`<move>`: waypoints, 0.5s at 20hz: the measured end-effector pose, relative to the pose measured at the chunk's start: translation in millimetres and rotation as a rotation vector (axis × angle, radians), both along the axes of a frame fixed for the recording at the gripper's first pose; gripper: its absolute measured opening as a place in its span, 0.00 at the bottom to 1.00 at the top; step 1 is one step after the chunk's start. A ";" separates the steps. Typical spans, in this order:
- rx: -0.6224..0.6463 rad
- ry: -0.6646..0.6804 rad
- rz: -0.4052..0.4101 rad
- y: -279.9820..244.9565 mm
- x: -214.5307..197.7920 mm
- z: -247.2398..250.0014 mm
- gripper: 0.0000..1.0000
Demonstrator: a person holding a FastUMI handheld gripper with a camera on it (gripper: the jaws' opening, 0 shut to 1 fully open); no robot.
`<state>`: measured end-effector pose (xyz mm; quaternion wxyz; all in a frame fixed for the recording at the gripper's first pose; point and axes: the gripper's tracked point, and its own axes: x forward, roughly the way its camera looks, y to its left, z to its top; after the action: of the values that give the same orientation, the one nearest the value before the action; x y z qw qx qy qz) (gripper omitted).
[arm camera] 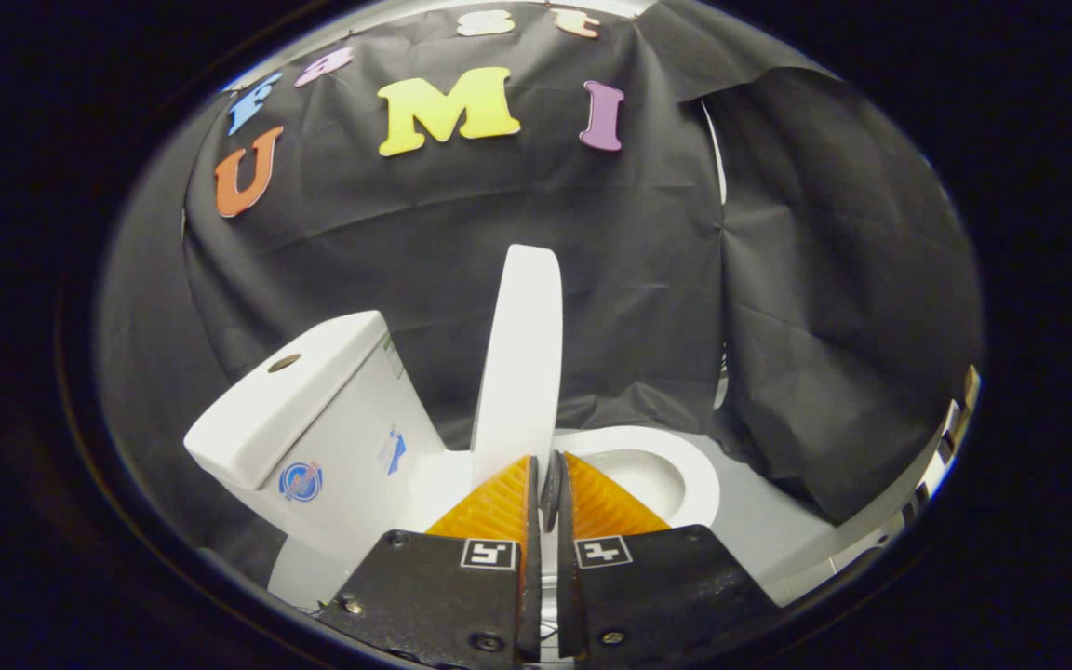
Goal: Open the toilet lid.
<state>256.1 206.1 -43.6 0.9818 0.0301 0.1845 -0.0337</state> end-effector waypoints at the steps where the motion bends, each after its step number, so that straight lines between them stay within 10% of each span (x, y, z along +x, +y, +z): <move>1: -0.013 -0.003 0.003 4.0 -0.8 0.0 0.10; 10: -0.137 -0.036 0.024 45.9 -5.2 9.7 0.10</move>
<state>250.9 251.9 -33.9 0.9851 -0.0389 0.1642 -0.0341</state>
